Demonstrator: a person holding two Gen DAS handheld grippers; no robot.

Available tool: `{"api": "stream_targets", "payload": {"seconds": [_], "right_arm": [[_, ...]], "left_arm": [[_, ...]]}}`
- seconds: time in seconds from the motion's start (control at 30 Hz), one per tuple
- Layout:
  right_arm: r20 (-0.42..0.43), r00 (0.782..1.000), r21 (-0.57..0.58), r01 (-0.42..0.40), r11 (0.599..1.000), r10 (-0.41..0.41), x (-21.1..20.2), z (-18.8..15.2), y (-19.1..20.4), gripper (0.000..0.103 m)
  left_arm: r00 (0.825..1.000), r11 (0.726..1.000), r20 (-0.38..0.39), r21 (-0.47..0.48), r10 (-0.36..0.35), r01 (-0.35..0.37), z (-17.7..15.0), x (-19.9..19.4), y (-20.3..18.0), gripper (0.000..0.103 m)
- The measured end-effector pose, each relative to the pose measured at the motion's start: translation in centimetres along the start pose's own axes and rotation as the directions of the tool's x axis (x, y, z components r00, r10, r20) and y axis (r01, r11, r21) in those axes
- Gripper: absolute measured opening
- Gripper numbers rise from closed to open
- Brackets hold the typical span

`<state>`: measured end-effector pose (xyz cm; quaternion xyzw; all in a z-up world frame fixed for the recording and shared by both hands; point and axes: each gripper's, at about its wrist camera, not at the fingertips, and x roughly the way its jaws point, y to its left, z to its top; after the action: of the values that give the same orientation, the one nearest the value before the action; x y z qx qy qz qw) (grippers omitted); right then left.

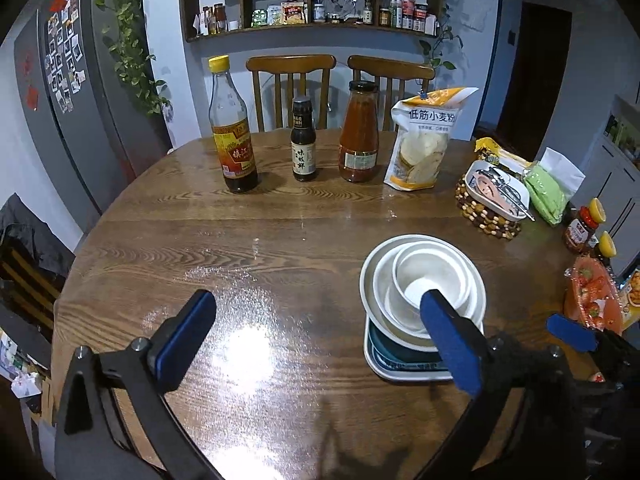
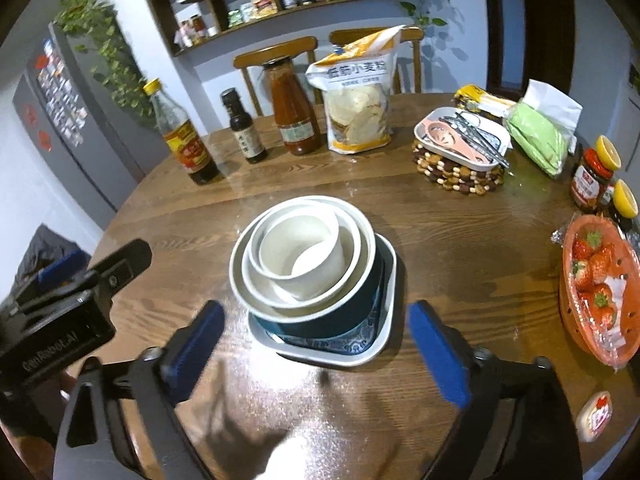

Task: Organize plates and bowls
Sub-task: 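Open both grippers and withdraw from the stacked dishes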

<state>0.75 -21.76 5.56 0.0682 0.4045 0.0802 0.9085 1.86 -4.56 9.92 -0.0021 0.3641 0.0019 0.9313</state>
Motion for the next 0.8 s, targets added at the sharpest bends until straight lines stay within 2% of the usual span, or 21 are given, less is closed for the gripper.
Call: {"api": "stream_targets", "payload": {"seconds": [0.1, 0.3, 0.53, 0.8], "right_arm": [[0.007, 1.000, -0.046, 0.021, 0.999, -0.021, -0.3, -0.3, 0.5, 0.102], [0.018, 0.999, -0.069, 0.031, 0.997, -0.030, -0.9, -0.6, 0.6, 0.102], [0.013, 0.998, -0.117, 0.054, 0.992, -0.053, -0.9, -0.8, 0.9, 0.102], [0.009, 0.998, -0.133, 0.060, 0.989, -0.059, -1.1, -0.8, 0.9, 0.102]], "left_arm": [[1.000, 1.000, 0.000, 0.016, 0.015, -0.015, -0.2, -0.5, -0.1, 0.102], [1.000, 0.999, -0.016, 0.048, 0.022, -0.021, -0.9, -0.9, -0.1, 0.102], [0.999, 0.998, -0.001, 0.047, 0.037, -0.037, -1.0, -2.0, 0.1, 0.102], [0.997, 0.997, -0.029, 0.025, 0.070, -0.069, -1.1, -1.9, 0.6, 0.102]]}}
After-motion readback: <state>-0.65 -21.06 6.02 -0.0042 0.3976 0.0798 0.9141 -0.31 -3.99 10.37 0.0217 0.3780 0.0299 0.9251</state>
